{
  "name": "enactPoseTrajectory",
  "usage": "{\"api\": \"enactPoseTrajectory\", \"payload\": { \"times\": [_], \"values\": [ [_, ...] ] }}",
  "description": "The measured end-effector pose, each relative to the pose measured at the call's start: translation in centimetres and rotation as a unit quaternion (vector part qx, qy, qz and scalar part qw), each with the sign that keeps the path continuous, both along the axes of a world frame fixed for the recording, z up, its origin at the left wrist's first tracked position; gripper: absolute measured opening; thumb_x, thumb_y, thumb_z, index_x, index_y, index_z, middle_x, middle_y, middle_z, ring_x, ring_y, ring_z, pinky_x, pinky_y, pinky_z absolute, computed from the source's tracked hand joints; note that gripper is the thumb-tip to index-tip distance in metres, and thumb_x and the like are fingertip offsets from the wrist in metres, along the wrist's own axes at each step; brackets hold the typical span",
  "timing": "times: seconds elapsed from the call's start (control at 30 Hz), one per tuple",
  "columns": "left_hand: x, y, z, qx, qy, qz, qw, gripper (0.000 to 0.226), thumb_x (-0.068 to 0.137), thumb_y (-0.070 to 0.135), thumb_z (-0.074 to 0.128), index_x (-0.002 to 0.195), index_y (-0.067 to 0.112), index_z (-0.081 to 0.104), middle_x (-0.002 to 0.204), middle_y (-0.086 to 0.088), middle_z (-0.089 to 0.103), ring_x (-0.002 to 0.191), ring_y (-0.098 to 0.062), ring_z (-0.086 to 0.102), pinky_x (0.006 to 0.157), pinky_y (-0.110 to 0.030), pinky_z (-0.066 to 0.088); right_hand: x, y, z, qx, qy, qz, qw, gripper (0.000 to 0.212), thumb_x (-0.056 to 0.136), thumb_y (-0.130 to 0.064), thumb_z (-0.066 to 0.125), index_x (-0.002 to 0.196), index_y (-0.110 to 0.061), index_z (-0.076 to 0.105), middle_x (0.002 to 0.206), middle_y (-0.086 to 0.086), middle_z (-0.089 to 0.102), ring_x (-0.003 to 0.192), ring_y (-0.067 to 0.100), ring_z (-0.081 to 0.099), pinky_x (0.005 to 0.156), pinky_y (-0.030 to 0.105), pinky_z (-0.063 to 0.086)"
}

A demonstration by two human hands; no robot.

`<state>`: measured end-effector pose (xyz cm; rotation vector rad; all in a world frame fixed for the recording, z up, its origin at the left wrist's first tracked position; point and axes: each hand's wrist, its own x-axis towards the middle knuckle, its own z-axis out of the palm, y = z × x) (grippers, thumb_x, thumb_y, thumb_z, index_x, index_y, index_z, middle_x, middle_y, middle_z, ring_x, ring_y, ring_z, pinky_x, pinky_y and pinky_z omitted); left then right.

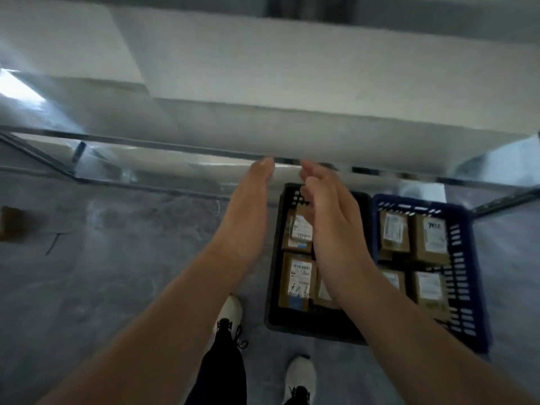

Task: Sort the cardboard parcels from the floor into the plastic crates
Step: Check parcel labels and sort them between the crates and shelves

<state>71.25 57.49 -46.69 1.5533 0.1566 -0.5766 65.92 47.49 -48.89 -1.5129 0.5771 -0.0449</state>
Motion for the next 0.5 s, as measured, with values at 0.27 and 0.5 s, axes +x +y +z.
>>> {"api": "enactPoseTrajectory", "payload": {
  "times": [0.27,0.5],
  "values": [
    [-0.3,9.4,20.4,-0.017,-0.141,0.119,0.983,0.047,0.103,0.049,0.040,0.149,0.038,0.048,0.151,0.017,0.047,0.137,0.000,0.040,0.122,-0.031,0.025,2.1,7.1,20.8,-0.036,-0.119,0.091,0.988,0.061,0.094,-0.056,0.041,0.151,-0.041,0.058,0.151,-0.026,0.058,0.141,-0.005,0.051,0.127,0.042,0.041],
    [0.1,22.8,32.3,-0.006,-0.219,0.217,0.951,0.055,0.099,0.056,0.037,0.150,0.036,0.045,0.158,0.012,0.041,0.146,-0.010,0.033,0.122,-0.038,0.023,4.4,19.4,33.2,-0.070,-0.183,0.216,0.956,0.031,0.096,-0.057,0.037,0.118,-0.055,0.059,0.103,-0.059,0.054,0.106,-0.030,0.053,0.095,0.015,0.043]
  ]
}}
